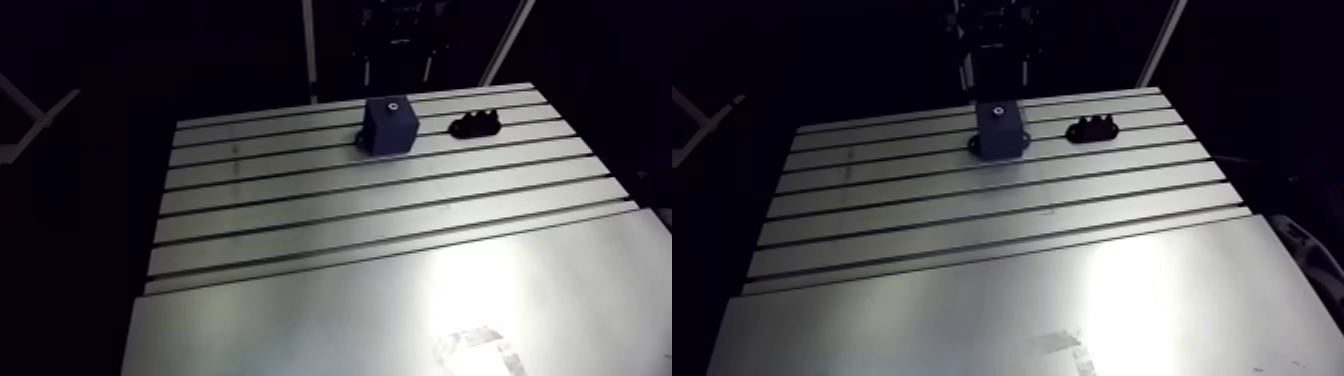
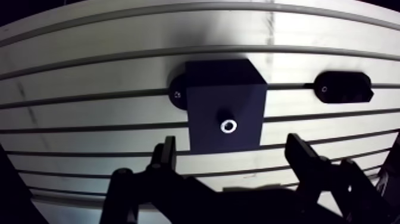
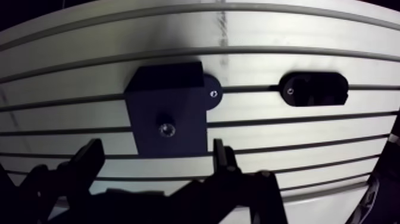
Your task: Pick up the M10 bolt and insert it into the hole until fully seated.
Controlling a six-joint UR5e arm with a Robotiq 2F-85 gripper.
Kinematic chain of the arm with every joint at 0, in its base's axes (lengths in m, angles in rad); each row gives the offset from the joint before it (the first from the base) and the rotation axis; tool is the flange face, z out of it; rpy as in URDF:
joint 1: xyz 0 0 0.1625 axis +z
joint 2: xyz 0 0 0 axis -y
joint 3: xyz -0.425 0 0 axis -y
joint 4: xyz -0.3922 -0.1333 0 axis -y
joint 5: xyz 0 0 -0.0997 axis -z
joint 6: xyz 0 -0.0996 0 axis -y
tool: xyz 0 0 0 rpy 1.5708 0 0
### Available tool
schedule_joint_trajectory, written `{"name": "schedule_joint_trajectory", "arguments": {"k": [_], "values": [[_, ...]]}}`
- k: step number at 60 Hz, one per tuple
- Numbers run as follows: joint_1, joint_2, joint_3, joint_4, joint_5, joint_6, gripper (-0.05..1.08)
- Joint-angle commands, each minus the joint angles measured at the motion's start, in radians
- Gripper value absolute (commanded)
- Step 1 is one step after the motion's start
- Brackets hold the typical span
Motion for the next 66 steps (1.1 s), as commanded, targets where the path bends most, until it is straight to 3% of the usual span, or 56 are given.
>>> {"name": "schedule_joint_trajectory", "arguments": {"k": [1, 36, 46, 57, 66], "values": [[0.001, -0.031, 0.001, 0.005, -0.004, 0.000, 0.00], [0.002, -0.285, -0.026, 0.243, -0.001, 0.000, 0.00], [0.011, -0.347, -0.048, 0.259, 0.014, 0.000, 0.00], [0.040, -0.367, -0.035, 0.258, 0.052, 0.001, 0.00], [0.043, -0.403, -0.036, 0.255, 0.056, 0.004, 0.00]]}}
